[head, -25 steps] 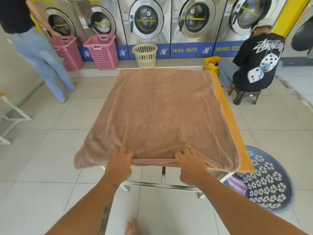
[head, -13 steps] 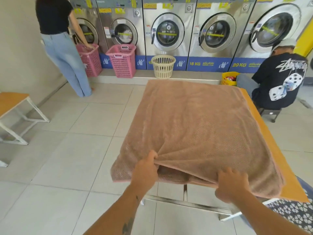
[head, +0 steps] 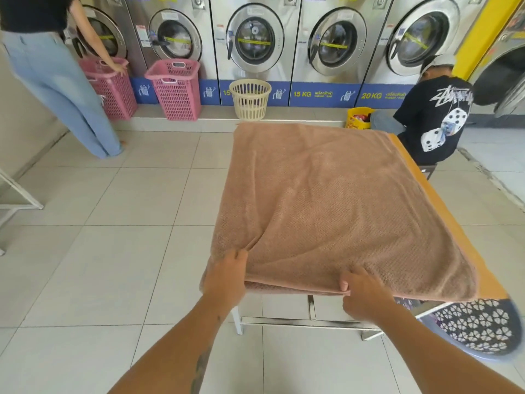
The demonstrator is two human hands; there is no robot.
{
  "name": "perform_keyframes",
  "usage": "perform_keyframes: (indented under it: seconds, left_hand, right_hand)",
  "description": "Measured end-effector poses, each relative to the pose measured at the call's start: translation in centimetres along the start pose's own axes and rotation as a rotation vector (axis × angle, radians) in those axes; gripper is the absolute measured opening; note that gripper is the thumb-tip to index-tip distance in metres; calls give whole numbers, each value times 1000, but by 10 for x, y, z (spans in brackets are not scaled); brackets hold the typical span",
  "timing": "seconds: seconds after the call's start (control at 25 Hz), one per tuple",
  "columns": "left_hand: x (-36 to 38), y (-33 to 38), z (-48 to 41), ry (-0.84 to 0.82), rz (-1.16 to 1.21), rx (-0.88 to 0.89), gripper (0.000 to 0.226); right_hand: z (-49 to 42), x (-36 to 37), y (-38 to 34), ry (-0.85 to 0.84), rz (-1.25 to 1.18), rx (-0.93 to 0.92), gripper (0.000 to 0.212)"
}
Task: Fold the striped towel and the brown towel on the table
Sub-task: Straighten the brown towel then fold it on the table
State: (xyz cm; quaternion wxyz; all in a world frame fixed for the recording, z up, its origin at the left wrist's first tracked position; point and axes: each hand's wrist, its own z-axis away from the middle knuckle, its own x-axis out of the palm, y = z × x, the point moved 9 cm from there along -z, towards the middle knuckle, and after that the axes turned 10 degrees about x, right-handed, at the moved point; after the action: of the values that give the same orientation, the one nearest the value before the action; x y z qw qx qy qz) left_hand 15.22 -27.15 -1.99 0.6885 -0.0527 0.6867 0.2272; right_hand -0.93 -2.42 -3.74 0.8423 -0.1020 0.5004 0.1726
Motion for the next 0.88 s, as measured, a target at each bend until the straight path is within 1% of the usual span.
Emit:
perform_keyframes:
  seconds: [0.04,0.16,0.24,0.28,0.32,0.36,0.4,0.44,0.52,0.56,0.64,0.72,0.8,0.88]
  left_hand:
    - [-3,-16,4,40,-30,-42,33]
    - [-8,-55,19,82,-77,-182,37]
    - [-15,-74,28,130,59,-298,31]
    - [-20,-78,31,182,163,-332,27]
    - [-24,-81,32,237,264,-347,25]
    - [-29,-80,30,287,361,-345,25]
    - [-32,-78,27,317,433,-332,26]
    - [-36,-73,25,318,471,-307,29]
    - [-41,-66,23,275,426,-252,33]
    - [-43,-69,26,252,350,-260,33]
    - [-44,-90,39,200,190,-338,32]
    - [-29,-112,54,101,91,-382,36]
    - [-5,-125,60,-45,88,-407,41]
    - [26,-132,59,-233,245,-424,49]
  right_hand:
    - [-1,1,0,-30,23,8,33]
    - [0,-1,-11,-106,91,83,52]
    - [3,-9,-27,-58,161,125,61]
    - [6,-17,-45,18,200,64,65]
    - [11,-21,-71,87,194,-45,68]
    - [17,-22,-97,123,133,-171,70]
    - [22,-19,-122,106,53,-281,71]
    - [25,-10,-141,44,-5,-345,70]
    - [23,5,-159,-46,-35,-342,65]
    - [20,9,-159,-44,3,-308,58]
    - [16,6,-149,14,116,-226,42]
    - [11,-2,-142,34,149,-164,35]
    - [6,-4,-142,-22,159,-113,38]
    - [6,-5,-145,-103,190,-42,43]
